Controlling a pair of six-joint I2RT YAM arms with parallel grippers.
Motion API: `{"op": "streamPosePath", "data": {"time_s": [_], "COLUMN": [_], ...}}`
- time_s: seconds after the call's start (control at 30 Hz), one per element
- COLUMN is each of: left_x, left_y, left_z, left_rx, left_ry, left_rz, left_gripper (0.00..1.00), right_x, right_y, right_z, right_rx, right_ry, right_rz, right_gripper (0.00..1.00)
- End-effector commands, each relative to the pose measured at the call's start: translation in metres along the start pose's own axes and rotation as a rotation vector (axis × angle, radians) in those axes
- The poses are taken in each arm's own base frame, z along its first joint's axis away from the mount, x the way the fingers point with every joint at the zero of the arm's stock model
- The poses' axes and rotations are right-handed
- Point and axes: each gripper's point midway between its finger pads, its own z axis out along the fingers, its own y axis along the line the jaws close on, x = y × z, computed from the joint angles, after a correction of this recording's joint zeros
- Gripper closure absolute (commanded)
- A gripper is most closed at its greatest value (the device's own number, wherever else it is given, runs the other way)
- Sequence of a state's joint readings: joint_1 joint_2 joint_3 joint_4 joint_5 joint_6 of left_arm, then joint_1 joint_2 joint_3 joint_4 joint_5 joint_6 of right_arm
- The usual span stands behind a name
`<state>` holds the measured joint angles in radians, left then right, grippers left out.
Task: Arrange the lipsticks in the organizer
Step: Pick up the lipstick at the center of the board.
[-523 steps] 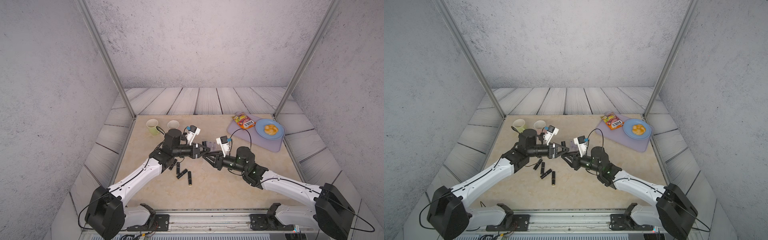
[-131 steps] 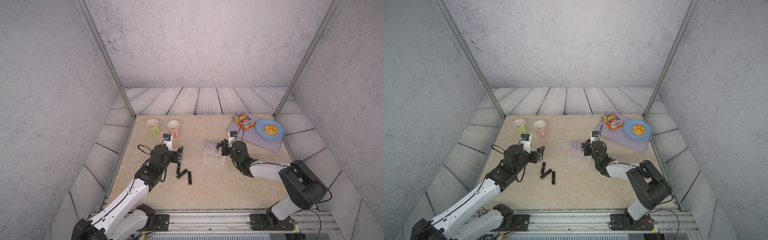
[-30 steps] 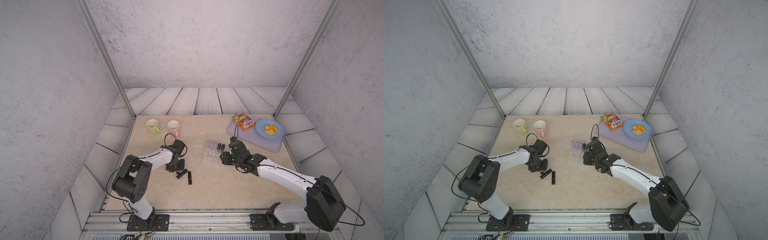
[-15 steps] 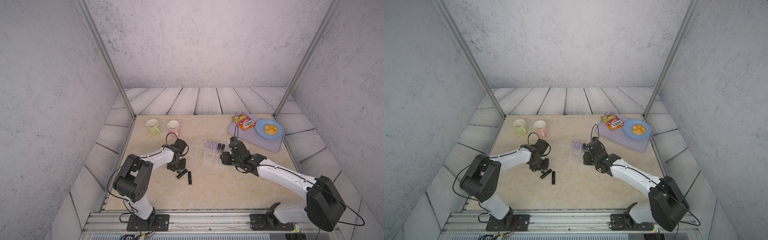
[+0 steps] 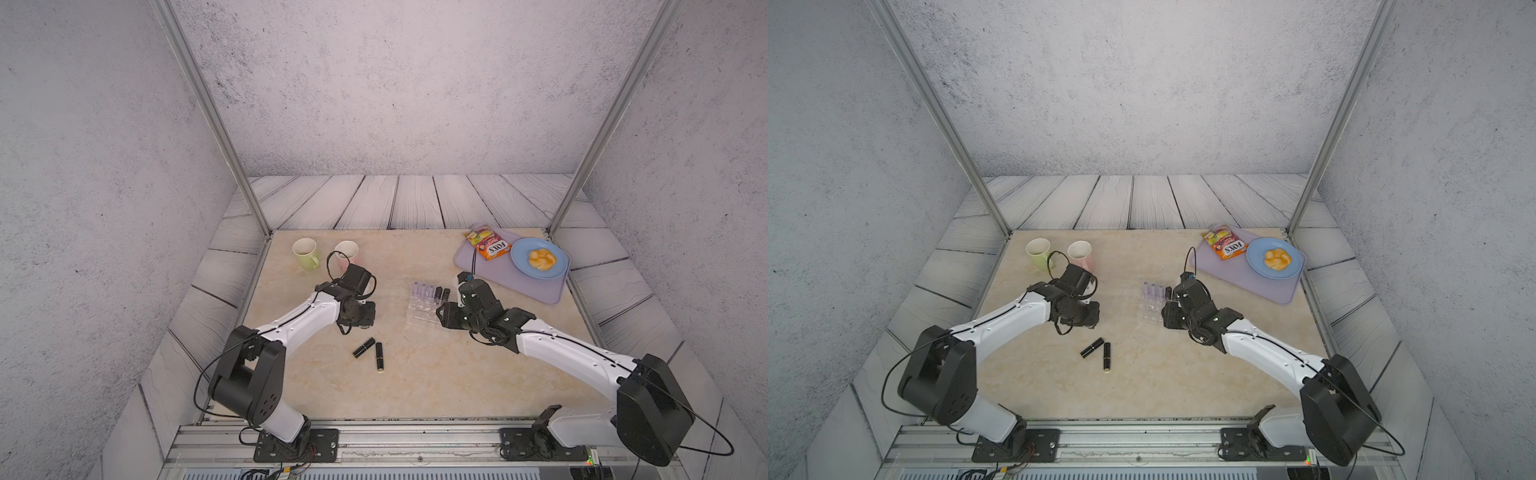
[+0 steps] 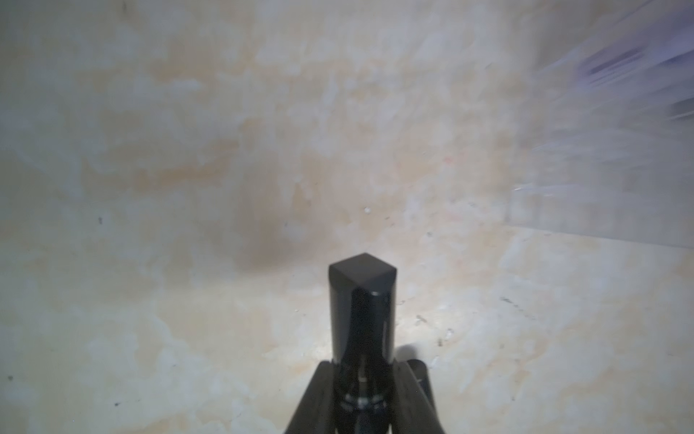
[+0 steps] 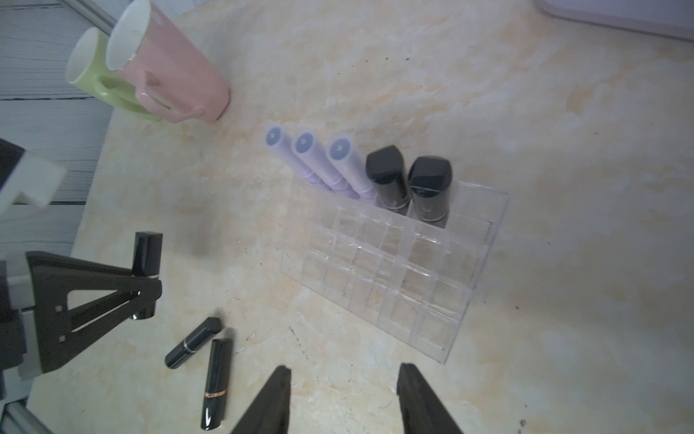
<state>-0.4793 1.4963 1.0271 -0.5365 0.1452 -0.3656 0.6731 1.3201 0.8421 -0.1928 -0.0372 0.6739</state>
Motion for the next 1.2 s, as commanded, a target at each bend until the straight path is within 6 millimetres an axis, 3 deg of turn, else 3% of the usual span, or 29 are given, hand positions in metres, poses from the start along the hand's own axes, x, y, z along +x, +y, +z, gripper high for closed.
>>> {"op": "streamPosePath", "data": {"time_s": [0.0, 0.13, 0.27, 0.5, 0.63, 0.87, 1.17], "left_x": [-0.022, -0.034, -0.028, -0.014, -0.011, -0.006, 0.0], "left_y": [-0.038, -0.065, -0.093, -0.114, -0.117, -0.13, -0.142], "left_z": [-0.034, -0.069, -0.108, -0.141, -0.15, -0.148, -0.147], "left_rx": [0.207, 0.378, 0.467, 0.456, 0.438, 0.467, 0.491], "left_ry": [-0.181, -0.39, -0.681, -0.9, -0.956, -0.942, -0.936], "left_rz": [0.07, 0.163, 0.375, 0.596, 0.636, 0.675, 0.707], "left_gripper": [0.86, 0.87, 0.91, 0.91, 0.91, 0.92, 0.92], "right_x": [-0.015, -0.028, -0.039, -0.024, -0.017, -0.023, -0.031], "right_y": [0.042, 0.073, 0.111, 0.158, 0.158, 0.165, 0.171], "right_z": [-0.017, -0.037, -0.062, -0.081, -0.083, -0.088, -0.086], "right_rx": [-0.179, -0.312, -0.445, -0.553, -0.545, -0.563, -0.563], "right_ry": [-0.026, -0.045, -0.085, -0.167, -0.229, -0.257, -0.299], "right_rz": [-0.008, 0.008, -0.054, -0.277, -0.322, -0.324, -0.321], "right_gripper": [0.5, 0.43, 0.39, 0.54, 0.54, 0.52, 0.61]}}
